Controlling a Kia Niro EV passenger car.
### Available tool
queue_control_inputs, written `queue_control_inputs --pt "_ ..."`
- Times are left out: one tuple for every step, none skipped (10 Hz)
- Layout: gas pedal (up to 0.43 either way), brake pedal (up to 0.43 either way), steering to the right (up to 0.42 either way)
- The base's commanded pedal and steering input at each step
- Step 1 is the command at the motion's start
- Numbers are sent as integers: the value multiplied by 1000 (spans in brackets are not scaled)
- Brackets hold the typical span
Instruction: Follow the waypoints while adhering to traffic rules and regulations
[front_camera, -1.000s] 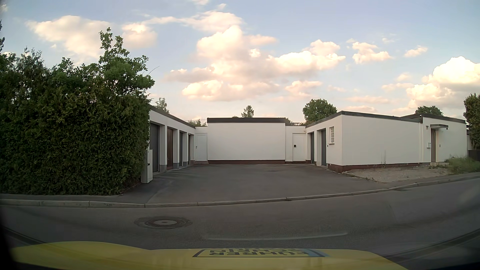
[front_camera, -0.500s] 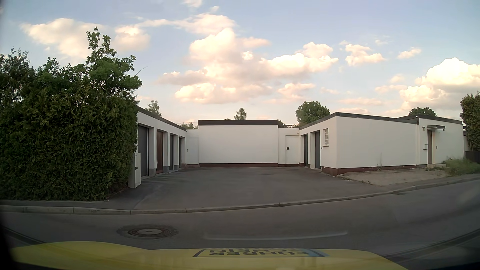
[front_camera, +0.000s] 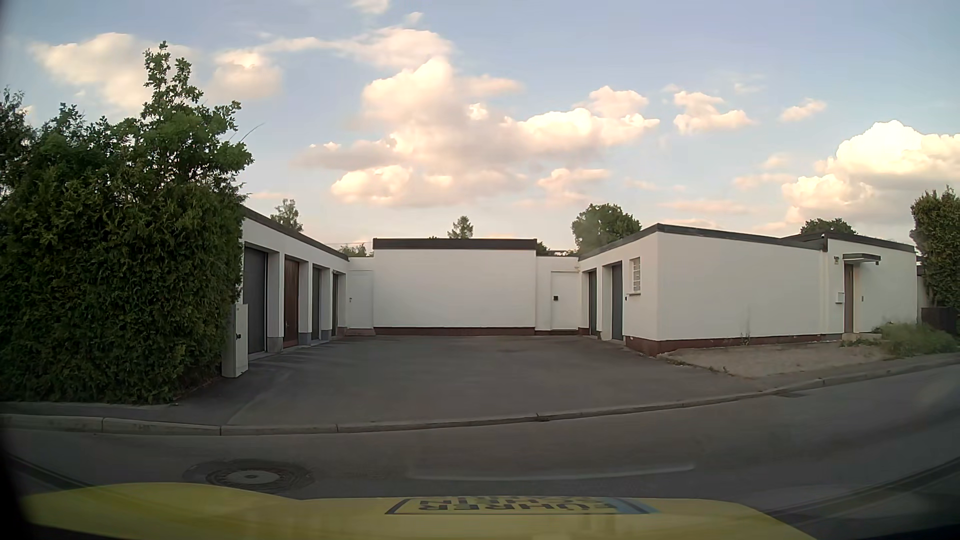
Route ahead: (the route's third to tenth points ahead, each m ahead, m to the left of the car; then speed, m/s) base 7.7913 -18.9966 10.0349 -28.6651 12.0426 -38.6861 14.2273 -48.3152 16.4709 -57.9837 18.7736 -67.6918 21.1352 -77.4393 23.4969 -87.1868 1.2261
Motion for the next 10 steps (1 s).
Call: queue_control_inputs --pt "28 0 384" --pt "28 0 410" --pt "28 0 428" --pt "20 0 450" --pt "20 0 482" --pt "8 0 513" --pt "0 0 541" --pt "0 0 558" --pt "0 0 571" --pt "0 0 587"
